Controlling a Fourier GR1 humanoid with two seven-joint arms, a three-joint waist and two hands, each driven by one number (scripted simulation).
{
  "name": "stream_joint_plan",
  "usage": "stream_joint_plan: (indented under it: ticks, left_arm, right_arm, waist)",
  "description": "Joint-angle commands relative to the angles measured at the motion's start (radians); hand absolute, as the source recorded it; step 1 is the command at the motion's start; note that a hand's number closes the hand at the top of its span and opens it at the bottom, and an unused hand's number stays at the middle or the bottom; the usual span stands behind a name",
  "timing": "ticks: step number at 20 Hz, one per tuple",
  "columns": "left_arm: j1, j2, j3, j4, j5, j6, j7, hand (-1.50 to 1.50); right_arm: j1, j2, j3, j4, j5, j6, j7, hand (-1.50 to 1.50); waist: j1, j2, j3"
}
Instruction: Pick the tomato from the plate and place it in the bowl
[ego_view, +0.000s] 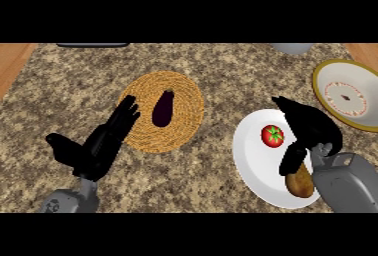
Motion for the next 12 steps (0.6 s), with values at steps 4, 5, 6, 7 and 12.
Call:
stream_joint_plan:
  ticks: [4,5,6,7,12]
  left_arm:
    - [0.017,-0.037,0.011,-0.040,-0.050,-0.002,0.029,0.00]
    - [-0.021,-0.036,0.053,0.052,-0.016,-0.065,-0.026,0.00]
    - [0.037,-0.037,0.019,0.055,-0.055,-0.068,-0.063,0.00]
    - [0.006,-0.015,0.077,0.010,-0.016,-0.076,-0.001,0.00]
    - [-0.033,-0.084,0.055,0.049,-0.070,-0.046,-0.002,0.00]
  right_arm:
    - [0.031,0.046,-0.017,0.034,0.075,0.053,-0.033,-1.50]
    - [0.017,0.080,-0.006,0.089,0.103,0.014,-0.057,-1.50]
    - [0.024,0.029,-0.032,0.101,0.102,0.025,-0.122,-1.50]
    - [-0.009,0.100,-0.019,0.094,0.120,0.043,-0.046,-1.50]
    - [0.069,0.076,-0.023,0.116,0.195,-0.010,-0.166,-1.50]
  waist:
    - [-0.003,-0.001,0.000]
    - [-0.003,0.000,0.000]
    - [-0.003,0.000,0.000]
    - [-0.002,0.000,0.000]
    - [-0.005,0.000,0.000]
